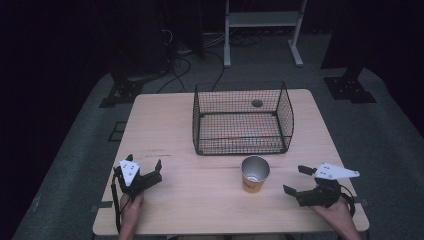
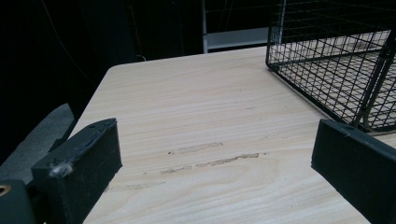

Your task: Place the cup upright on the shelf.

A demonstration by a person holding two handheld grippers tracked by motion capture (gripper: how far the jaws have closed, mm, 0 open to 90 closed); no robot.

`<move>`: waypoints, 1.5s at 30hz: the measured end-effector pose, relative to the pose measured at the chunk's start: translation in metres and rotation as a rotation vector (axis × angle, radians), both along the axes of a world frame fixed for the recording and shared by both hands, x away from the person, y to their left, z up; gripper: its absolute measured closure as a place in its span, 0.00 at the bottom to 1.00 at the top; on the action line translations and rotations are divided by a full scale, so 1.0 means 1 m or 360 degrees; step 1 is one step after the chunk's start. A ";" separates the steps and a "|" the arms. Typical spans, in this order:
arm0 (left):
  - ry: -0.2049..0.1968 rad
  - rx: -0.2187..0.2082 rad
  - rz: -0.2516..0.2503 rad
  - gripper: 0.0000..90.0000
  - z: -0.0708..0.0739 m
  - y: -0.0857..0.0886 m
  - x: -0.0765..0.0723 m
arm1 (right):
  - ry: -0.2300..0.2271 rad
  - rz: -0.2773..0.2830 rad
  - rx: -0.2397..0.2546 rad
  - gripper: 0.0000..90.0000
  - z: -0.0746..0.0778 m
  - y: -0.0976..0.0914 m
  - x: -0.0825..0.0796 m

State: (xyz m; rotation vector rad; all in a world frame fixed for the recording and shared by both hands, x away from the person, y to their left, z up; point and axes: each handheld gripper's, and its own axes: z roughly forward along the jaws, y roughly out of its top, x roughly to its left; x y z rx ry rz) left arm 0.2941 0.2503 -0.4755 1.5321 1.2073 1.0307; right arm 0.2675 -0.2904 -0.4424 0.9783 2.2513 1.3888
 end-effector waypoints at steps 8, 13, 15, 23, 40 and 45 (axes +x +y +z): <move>-0.0001 -0.0002 -0.0001 0.01 0.000 0.000 0.000 | 0.0003 0.0055 -0.0007 0.03 0.000 0.011 0.002; -0.0001 0.0001 -0.0003 0.01 0.000 0.000 0.000 | 0.0005 0.0102 -0.0026 0.03 0.001 0.022 0.002; -0.0002 0.0001 -0.0004 0.01 0.000 0.000 0.000 | 0.0005 0.0117 -0.0032 0.03 0.002 0.026 0.002; -0.0003 -0.0001 -0.0006 0.01 0.000 0.000 0.000 | 0.0018 0.0167 -0.0049 0.03 0.003 0.041 0.005; -0.0004 -0.0001 -0.0009 0.01 0.000 0.000 0.000 | 0.0013 0.0232 -0.0111 0.03 0.006 0.071 0.011; -0.0005 0.0002 -0.0010 0.01 0.000 0.000 0.000 | 0.0002 0.0223 -0.0109 0.01 0.005 0.076 0.013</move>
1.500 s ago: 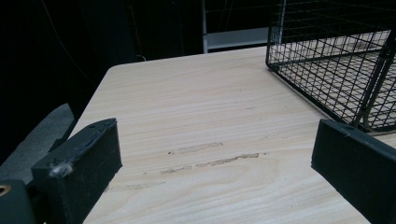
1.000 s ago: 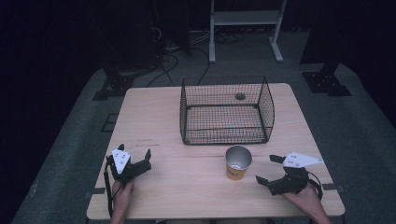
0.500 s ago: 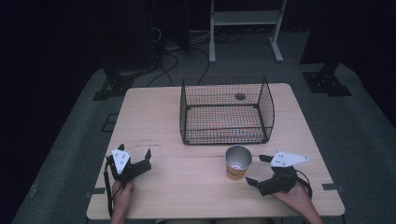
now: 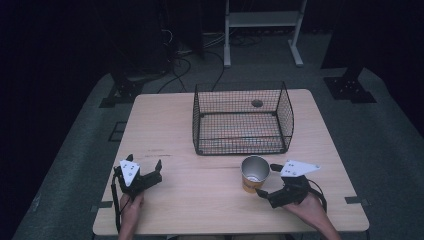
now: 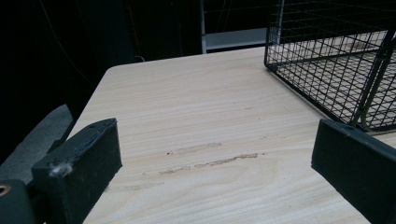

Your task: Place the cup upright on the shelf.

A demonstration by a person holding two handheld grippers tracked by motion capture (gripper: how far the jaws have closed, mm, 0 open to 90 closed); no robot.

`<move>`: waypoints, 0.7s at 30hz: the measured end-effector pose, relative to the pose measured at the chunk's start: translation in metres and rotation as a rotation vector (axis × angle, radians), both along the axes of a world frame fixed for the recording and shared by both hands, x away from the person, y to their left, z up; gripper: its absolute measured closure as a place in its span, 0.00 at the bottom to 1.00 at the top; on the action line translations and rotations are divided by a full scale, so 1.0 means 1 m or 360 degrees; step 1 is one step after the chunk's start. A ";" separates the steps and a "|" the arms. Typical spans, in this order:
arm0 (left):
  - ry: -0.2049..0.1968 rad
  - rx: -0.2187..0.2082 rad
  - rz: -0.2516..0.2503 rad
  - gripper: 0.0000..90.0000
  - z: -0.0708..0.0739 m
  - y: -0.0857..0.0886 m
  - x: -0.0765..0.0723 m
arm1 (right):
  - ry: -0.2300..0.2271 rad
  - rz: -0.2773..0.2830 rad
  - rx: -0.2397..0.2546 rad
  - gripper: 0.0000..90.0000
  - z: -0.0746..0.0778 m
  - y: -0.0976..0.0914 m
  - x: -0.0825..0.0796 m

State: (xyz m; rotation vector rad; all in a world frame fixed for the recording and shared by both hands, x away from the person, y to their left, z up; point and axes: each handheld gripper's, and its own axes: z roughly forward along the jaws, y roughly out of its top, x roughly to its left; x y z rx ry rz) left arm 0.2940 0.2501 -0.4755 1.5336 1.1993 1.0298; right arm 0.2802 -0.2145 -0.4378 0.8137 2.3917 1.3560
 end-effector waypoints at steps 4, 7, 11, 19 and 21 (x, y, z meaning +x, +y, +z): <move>0.0000 0.0002 -0.0001 0.01 0.000 0.000 0.000 | 0.0008 0.0006 -0.0006 0.01 -0.001 0.004 0.002; 0.0000 0.0003 -0.0001 0.01 0.000 0.000 0.000 | 0.0007 0.0002 -0.0001 0.01 -0.002 0.007 0.005; -0.0001 0.0001 -0.0001 0.01 0.000 0.000 0.000 | 0.0004 0.0008 -0.0013 0.01 -0.002 0.011 0.008; -0.0001 0.0002 -0.0002 0.01 0.000 0.000 0.000 | -0.0018 0.0013 -0.0035 0.01 0.001 0.020 0.015; 0.0000 0.0003 -0.0003 0.01 0.000 0.000 0.000 | -0.0017 0.0018 -0.0044 0.01 0.001 0.022 0.017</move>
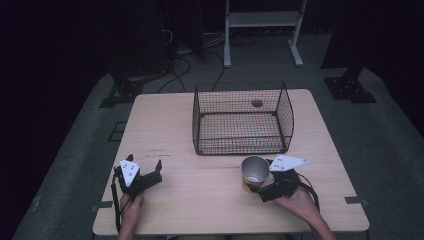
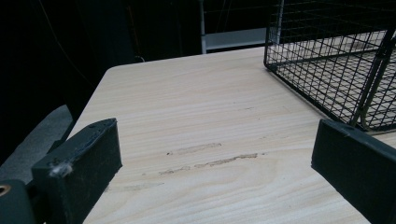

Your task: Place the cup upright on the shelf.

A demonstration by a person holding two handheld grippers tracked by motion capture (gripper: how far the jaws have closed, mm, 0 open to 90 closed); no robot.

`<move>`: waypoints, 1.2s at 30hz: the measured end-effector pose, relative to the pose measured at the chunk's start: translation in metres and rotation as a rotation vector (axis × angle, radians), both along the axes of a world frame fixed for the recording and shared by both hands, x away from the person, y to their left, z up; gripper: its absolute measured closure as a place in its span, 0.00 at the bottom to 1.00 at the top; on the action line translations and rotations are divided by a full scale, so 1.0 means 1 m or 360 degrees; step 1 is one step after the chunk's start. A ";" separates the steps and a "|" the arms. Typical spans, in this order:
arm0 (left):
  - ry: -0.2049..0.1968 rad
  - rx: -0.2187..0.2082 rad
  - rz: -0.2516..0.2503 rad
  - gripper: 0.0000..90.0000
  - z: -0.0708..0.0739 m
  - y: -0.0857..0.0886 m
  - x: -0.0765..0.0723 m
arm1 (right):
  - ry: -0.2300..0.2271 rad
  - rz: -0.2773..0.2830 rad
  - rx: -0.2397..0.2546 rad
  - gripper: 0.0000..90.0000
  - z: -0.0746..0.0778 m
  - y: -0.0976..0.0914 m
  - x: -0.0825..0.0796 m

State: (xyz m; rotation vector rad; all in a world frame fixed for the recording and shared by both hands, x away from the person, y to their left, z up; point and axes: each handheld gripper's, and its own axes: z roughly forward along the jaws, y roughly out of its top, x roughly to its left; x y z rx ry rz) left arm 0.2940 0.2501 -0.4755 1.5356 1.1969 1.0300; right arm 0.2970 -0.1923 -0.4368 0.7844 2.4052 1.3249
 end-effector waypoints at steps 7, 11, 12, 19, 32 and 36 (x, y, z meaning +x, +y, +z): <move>0.0000 -0.0007 0.0002 0.01 0.000 0.000 0.000 | 0.0011 0.0022 -0.0011 0.02 -0.001 0.002 0.005; 0.0000 -0.0002 0.0001 0.01 0.000 0.000 0.000 | 0.0025 0.0043 0.0014 0.07 -0.001 0.002 0.006; 0.0000 -0.0004 0.0001 0.01 0.000 0.000 0.000 | 0.0022 0.0042 0.0013 0.07 -0.001 0.002 0.006; 0.0000 -0.0006 0.0002 0.01 0.000 0.000 0.000 | 0.0026 0.0081 0.0016 0.14 0.001 0.000 0.008; 0.0001 -0.0009 0.0002 0.01 0.000 0.000 0.000 | 0.0068 0.0123 0.0001 0.15 0.007 -0.002 0.011; 0.0002 -0.0008 0.0003 0.01 0.000 0.000 0.000 | 0.0082 0.0150 0.0021 0.15 0.013 -0.003 0.015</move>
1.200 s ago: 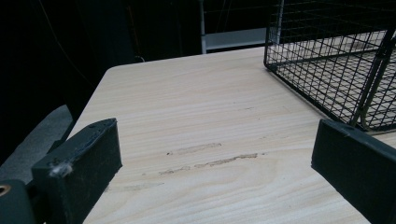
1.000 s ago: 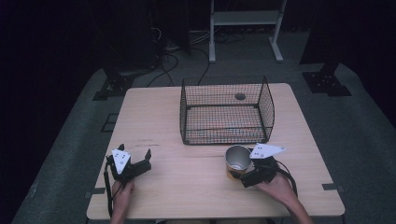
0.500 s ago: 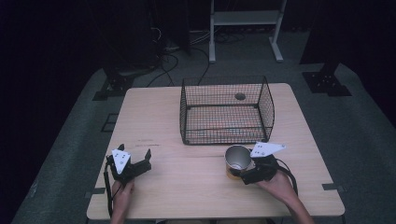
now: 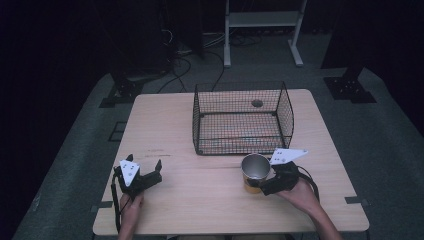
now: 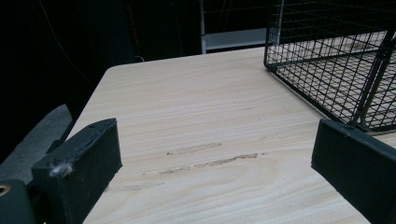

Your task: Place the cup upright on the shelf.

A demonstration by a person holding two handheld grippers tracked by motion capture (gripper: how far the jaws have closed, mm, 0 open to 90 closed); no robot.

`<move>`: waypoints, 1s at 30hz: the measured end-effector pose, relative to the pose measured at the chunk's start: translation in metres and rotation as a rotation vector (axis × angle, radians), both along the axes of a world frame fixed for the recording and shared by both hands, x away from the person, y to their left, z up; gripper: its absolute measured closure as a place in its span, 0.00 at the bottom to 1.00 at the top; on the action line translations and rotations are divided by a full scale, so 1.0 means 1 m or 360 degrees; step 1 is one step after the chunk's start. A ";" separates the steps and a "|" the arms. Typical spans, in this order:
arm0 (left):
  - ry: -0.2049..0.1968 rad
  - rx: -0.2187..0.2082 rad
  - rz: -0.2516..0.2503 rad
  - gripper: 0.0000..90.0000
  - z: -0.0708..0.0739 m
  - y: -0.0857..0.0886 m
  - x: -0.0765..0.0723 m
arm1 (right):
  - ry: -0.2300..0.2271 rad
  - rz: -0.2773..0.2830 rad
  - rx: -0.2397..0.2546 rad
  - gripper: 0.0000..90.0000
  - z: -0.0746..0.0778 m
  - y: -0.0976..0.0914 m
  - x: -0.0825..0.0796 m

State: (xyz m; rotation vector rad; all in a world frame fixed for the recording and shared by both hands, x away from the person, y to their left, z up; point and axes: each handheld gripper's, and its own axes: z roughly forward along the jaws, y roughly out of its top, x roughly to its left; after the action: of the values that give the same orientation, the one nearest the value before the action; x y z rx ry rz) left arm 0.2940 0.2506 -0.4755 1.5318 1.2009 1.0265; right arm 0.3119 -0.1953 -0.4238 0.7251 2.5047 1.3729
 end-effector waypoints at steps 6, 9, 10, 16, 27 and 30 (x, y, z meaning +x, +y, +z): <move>-0.0001 0.0000 0.0001 0.01 0.000 0.000 0.000 | 0.0018 0.0033 0.0019 0.15 0.013 -0.003 0.008; 0.0000 -0.0003 0.0001 0.01 0.000 0.000 0.000 | 0.0011 0.0052 0.0032 0.15 0.021 -0.005 0.013; 0.0001 -0.0003 0.0000 0.01 0.000 0.000 0.000 | 0.0018 0.0066 0.0046 0.15 0.023 -0.006 0.014; 0.0001 -0.0003 -0.0002 0.01 0.000 0.000 0.000 | 0.0019 0.0085 0.0035 0.15 0.036 -0.007 0.025; 0.0004 -0.0001 -0.0003 0.01 0.000 0.000 0.000 | 0.0018 0.0150 0.0054 0.15 0.060 -0.006 0.040; 0.0005 -0.0002 -0.0003 0.01 0.000 0.000 0.000 | 0.0018 0.0175 0.0061 0.15 0.066 -0.005 0.044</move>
State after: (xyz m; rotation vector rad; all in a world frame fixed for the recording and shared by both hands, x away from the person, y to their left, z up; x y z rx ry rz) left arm 0.2941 0.2510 -0.4754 1.5337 1.2018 1.0224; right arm 0.3560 -0.2003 -0.3577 0.6126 2.5685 1.4606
